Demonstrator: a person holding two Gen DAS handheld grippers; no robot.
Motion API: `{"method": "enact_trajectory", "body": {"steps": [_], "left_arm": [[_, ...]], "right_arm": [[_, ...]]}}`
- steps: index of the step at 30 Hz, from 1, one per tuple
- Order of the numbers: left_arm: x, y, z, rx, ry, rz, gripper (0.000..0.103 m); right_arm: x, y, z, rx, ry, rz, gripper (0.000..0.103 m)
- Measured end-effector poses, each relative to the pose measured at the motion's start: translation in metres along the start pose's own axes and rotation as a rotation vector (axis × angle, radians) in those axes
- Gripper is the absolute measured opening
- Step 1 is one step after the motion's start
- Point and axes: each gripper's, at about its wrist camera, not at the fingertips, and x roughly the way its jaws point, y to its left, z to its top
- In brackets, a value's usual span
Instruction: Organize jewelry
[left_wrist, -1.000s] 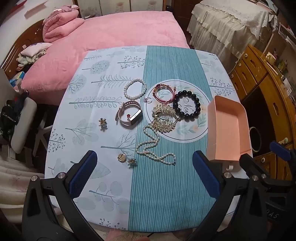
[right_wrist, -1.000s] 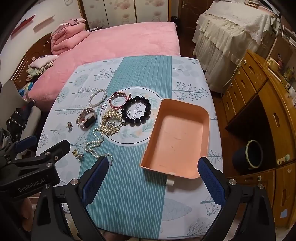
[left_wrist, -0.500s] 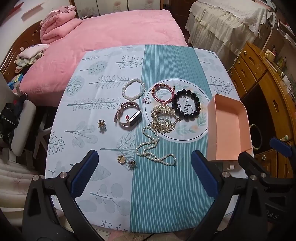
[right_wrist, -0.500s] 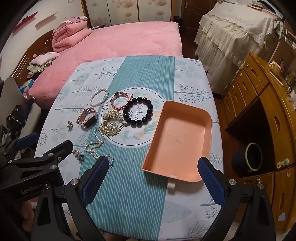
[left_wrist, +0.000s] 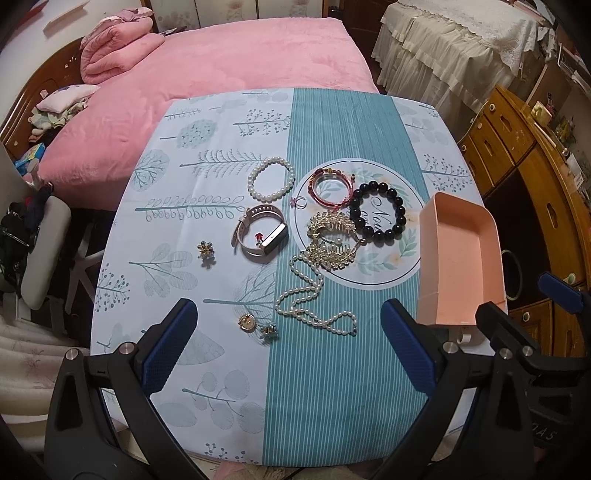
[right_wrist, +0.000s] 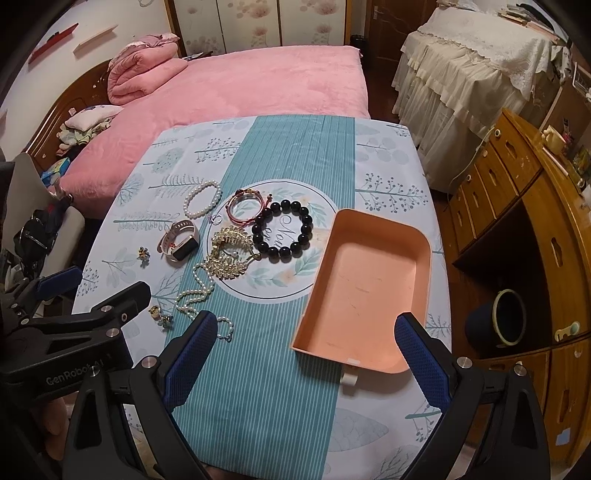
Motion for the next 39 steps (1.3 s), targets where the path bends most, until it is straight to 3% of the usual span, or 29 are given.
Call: {"method": "enact_trajectory", "body": {"steps": [10, 24, 39], "left_arm": [[-0.001, 0.006, 0.007, 0.007, -0.004, -0.004, 0.093], [-0.016, 0.014, 0.018, 0.016, -0.050, 0.001, 0.093], [-0.041, 0.042, 0.030, -0.023, -0.111, -0.023, 0.093]], "right_arm": [[-0.002, 0.015, 0.010, -0.040, -0.020, 0.017, 0.086], [-0.016, 0.023, 0.024, -0.039, -0.065, 0.028, 0.085], [-0.052, 0.042, 0.035, -0.097, -0.138, 0.014, 0.076]]}}
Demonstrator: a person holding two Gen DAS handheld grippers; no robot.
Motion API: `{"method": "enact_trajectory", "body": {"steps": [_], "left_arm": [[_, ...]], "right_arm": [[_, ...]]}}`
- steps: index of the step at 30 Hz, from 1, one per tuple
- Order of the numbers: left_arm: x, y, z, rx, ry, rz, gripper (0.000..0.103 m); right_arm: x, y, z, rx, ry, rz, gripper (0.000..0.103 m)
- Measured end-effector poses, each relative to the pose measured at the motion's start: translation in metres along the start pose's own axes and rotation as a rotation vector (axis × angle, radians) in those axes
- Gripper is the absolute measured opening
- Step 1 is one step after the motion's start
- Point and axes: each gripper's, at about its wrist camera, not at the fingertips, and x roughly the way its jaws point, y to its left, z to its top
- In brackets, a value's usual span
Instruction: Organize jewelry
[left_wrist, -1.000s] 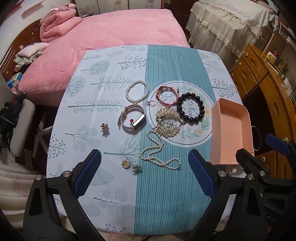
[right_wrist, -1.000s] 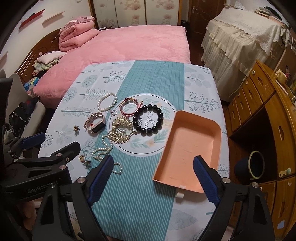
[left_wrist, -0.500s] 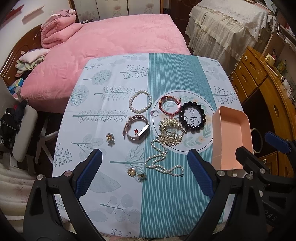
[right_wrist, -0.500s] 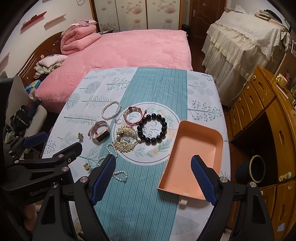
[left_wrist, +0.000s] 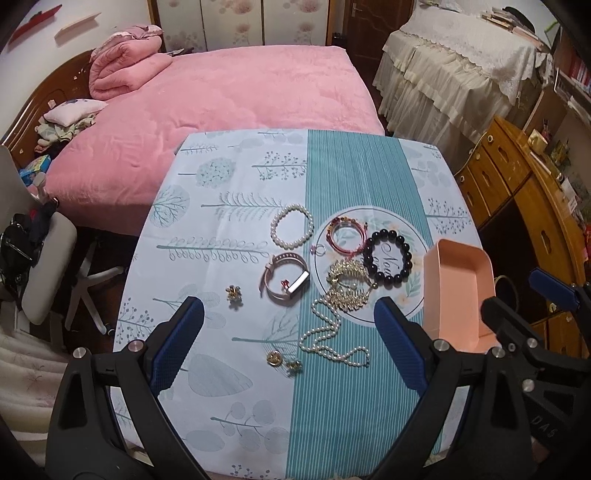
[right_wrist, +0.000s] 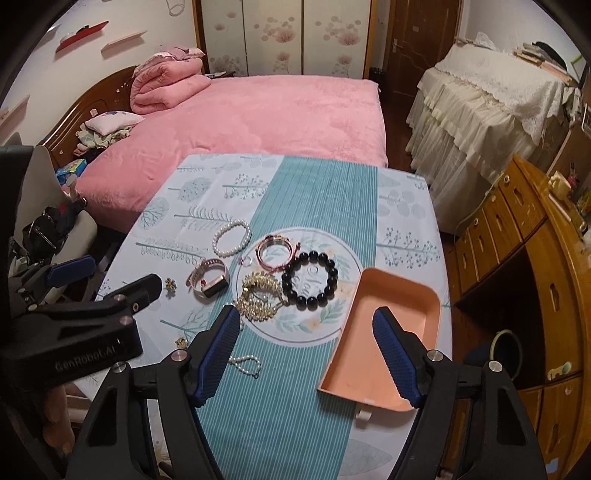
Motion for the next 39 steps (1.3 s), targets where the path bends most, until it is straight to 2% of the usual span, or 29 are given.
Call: {"method": "enact_trajectory", "body": {"steps": [3, 8, 14, 20, 25, 30, 32, 35, 38, 39], "left_arm": [[-0.002, 0.011, 0.008, 0.001, 0.001, -0.022, 0.093], [0.002, 0.035, 0.025, 0.024, 0.007, -0.034, 0.092], [0.028, 0.058, 0.046, 0.085, 0.043, -0.051, 0.092], [0.094, 0.065, 0.071, 0.166, 0.127, -0.075, 0.078], [0.162, 0.062, 0.091, 0.192, 0.181, -0.107, 0.064], [0.228, 0.051, 0.102, 0.213, 0.254, -0.143, 0.055], [0.248, 0.046, 0.102, 0.230, 0.281, -0.144, 0.051], [0.271, 0.040, 0.100, 0.236, 0.324, -0.135, 0.041], [0.289, 0.036, 0.099, 0.236, 0.362, -0.122, 0.041], [0.290, 0.034, 0.099, 0.243, 0.352, -0.112, 0.041]], "right_arm": [[-0.005, 0.000, 0.008, 0.001, 0.006, 0.011, 0.075], [0.001, -0.002, 0.023, 0.053, 0.072, 0.042, 0.065], [0.029, 0.001, 0.044, 0.098, 0.128, 0.045, 0.058], [0.088, 0.014, 0.068, 0.167, 0.200, 0.096, 0.056], [0.155, 0.027, 0.084, 0.225, 0.241, 0.139, 0.045], [0.217, 0.034, 0.089, 0.260, 0.284, 0.143, 0.041], [0.235, 0.035, 0.091, 0.260, 0.291, 0.142, 0.040], [0.259, 0.037, 0.090, 0.259, 0.310, 0.139, 0.040], [0.271, 0.037, 0.090, 0.261, 0.326, 0.147, 0.040], [0.275, 0.038, 0.090, 0.260, 0.331, 0.149, 0.040]]}}
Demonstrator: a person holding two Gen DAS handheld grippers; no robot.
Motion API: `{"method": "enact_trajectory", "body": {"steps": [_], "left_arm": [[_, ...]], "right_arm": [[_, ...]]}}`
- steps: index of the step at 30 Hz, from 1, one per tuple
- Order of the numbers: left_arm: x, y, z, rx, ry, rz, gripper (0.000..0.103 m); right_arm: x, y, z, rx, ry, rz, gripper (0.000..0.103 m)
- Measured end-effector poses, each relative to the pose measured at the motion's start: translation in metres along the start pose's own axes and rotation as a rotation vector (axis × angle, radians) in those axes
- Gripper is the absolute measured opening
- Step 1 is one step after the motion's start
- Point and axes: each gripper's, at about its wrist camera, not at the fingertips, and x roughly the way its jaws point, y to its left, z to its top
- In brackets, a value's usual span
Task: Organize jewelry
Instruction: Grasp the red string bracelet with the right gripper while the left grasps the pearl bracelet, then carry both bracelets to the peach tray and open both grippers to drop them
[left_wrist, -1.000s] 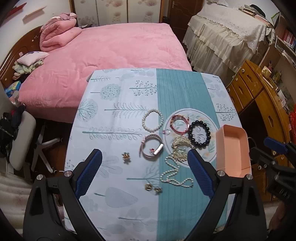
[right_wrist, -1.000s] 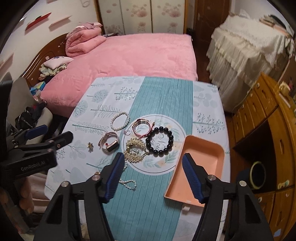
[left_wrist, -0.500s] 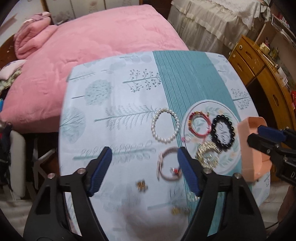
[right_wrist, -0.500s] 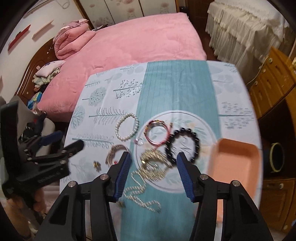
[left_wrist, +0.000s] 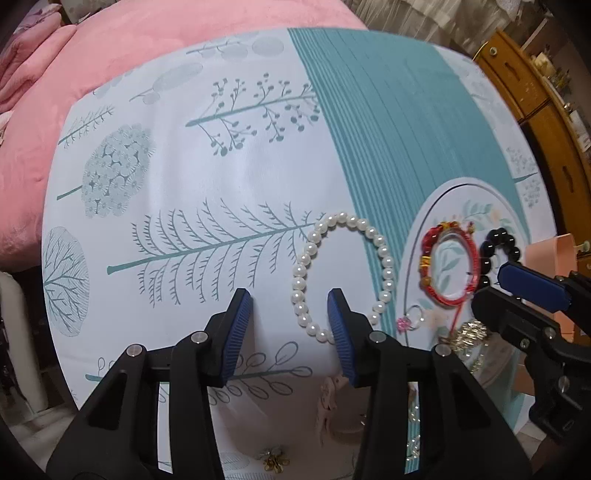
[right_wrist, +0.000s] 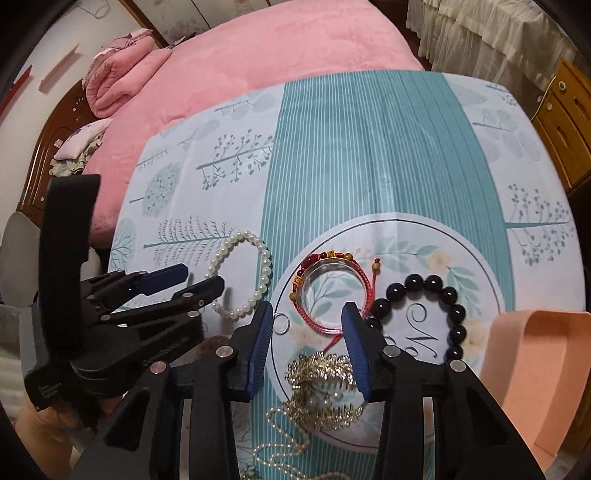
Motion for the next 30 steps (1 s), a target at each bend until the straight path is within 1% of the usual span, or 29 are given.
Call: {"method": "enact_trajectory", "body": {"steps": [3, 5, 6, 7, 8, 11, 13, 15, 17, 18, 21, 22, 23, 25, 28, 30], "left_arm": [[0.005, -0.008, 0.003, 0.025, 0.000, 0.026, 0.041], [0.008, -0.011, 0.006, 0.030, -0.001, 0.030, 0.041], [0.010, -0.012, 0.006, 0.030, -0.004, 0.028, 0.036], [0.010, -0.014, 0.007, 0.041, -0.018, 0.029, 0.024], [0.008, -0.015, 0.006, 0.051, -0.022, 0.030, 0.005], [0.010, -0.014, 0.006, 0.040, -0.017, 0.022, 0.005], [0.006, -0.008, 0.002, 0.011, -0.034, 0.017, 0.005], [-0.004, 0.003, -0.003, -0.031, -0.061, -0.007, 0.005], [-0.012, 0.012, -0.007, -0.061, -0.074, -0.018, 0.005], [-0.015, 0.015, -0.009, -0.072, -0.079, -0.025, 0.005], [-0.026, 0.022, -0.017, -0.086, -0.095, -0.036, 0.005], [-0.028, 0.023, -0.017, -0.086, -0.098, -0.037, 0.005], [-0.032, 0.027, -0.019, -0.086, -0.100, -0.038, 0.005], [-0.038, 0.031, -0.021, -0.093, -0.105, -0.047, 0.005], [-0.049, 0.038, -0.029, -0.101, -0.114, -0.060, 0.005], [-0.057, 0.037, -0.032, -0.091, -0.127, -0.060, 0.005]], "right_arm": [[0.009, 0.001, 0.003, 0.002, 0.011, 0.003, 0.040], [0.014, 0.003, 0.004, -0.004, 0.016, 0.001, 0.040], [0.017, 0.004, 0.004, -0.008, 0.018, -0.002, 0.040], [0.018, 0.004, 0.004, -0.007, 0.020, -0.003, 0.040], [0.022, 0.004, 0.005, -0.006, 0.025, -0.004, 0.040], [0.029, 0.005, 0.007, -0.004, 0.038, -0.001, 0.040], [0.035, 0.007, 0.009, -0.013, 0.044, -0.005, 0.040], [0.040, 0.011, 0.010, -0.026, 0.050, -0.011, 0.040], [0.047, 0.016, 0.012, -0.044, 0.059, -0.027, 0.037], [0.052, 0.020, 0.013, -0.051, 0.065, -0.039, 0.034], [0.058, 0.029, 0.017, -0.082, 0.042, -0.086, 0.031], [0.059, 0.033, 0.018, -0.095, 0.034, -0.105, 0.026], [0.060, 0.036, 0.019, -0.107, 0.031, -0.126, 0.025], [0.062, 0.042, 0.019, -0.133, 0.021, -0.156, 0.012], [0.063, 0.047, 0.018, -0.151, 0.014, -0.177, 0.010], [0.059, 0.047, 0.017, -0.151, 0.011, -0.175, 0.010]]}}
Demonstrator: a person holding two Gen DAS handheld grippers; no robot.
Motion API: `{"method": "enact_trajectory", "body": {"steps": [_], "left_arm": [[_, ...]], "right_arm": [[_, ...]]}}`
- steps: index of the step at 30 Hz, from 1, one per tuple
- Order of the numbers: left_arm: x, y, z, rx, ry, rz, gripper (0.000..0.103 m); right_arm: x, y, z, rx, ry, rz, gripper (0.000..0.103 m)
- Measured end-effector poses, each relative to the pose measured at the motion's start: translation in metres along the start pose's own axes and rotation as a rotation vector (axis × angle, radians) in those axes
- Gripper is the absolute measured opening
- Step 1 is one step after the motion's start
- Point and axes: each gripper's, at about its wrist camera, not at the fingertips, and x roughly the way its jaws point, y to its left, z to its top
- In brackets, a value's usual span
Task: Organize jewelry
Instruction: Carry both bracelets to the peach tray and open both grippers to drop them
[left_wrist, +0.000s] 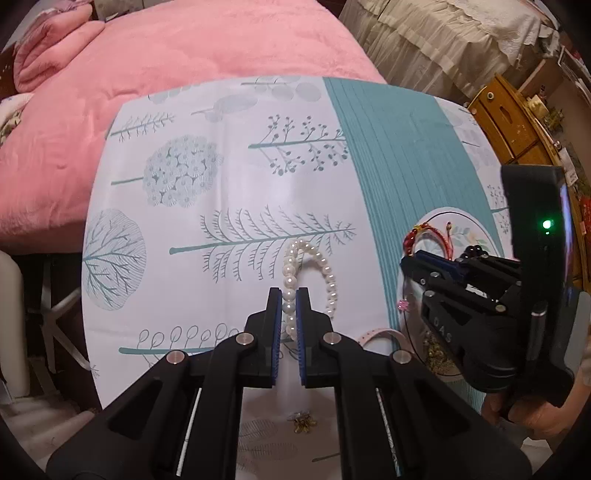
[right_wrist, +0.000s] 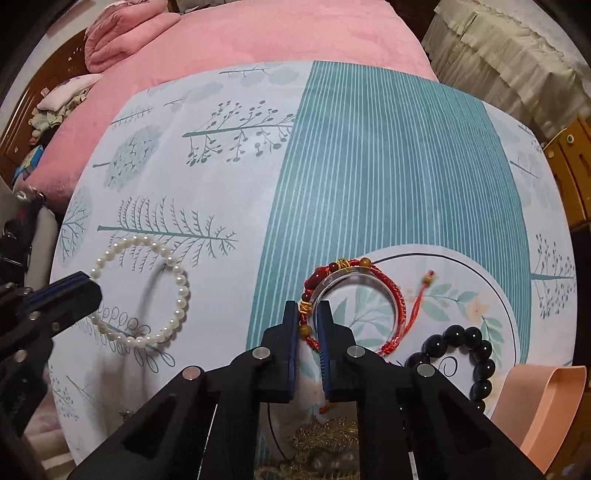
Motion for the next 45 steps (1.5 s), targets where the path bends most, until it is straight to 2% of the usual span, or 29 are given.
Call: {"method": "enact_trajectory", "body": {"steps": [5, 11, 18, 25, 30, 34, 41, 44, 45], "left_arm": [[-0.023, -0.011, -0.004, 0.042, -0.030, -0.011, 0.005], [-0.059, -0.044, -0.010, 0.124, -0.088, -0.035, 0.005], [-0.100, -0.106, -0.013, 0.251, -0.152, -0.099, 0.005], [-0.124, -0.188, -0.022, 0.377, -0.179, -0.172, 0.005], [-0.132, -0.249, -0.028, 0.453, -0.187, -0.219, 0.005], [-0.129, -0.291, -0.032, 0.492, -0.177, -0.249, 0.005], [-0.103, -0.360, -0.041, 0.558, -0.133, -0.272, 0.005], [-0.078, -0.377, -0.040, 0.568, -0.098, -0.254, 0.005], [-0.067, -0.381, -0.040, 0.568, -0.084, -0.248, 0.005]], "right_arm": [[-0.035, -0.005, -0.006, 0.025, -0.071, 0.033, 0.009], [-0.092, -0.022, -0.025, 0.076, -0.138, 0.085, 0.009], [-0.151, -0.071, -0.084, 0.165, -0.174, 0.077, 0.009], [-0.184, -0.152, -0.156, 0.326, -0.196, 0.041, 0.009], [-0.183, -0.213, -0.197, 0.438, -0.199, 0.095, 0.010], [-0.175, -0.238, -0.218, 0.474, -0.192, 0.111, 0.010], [-0.152, -0.259, -0.232, 0.510, -0.159, 0.168, 0.010], [-0.145, -0.266, -0.240, 0.526, -0.133, 0.223, 0.014], [-0.141, -0.267, -0.238, 0.529, -0.132, 0.236, 0.020]]}}
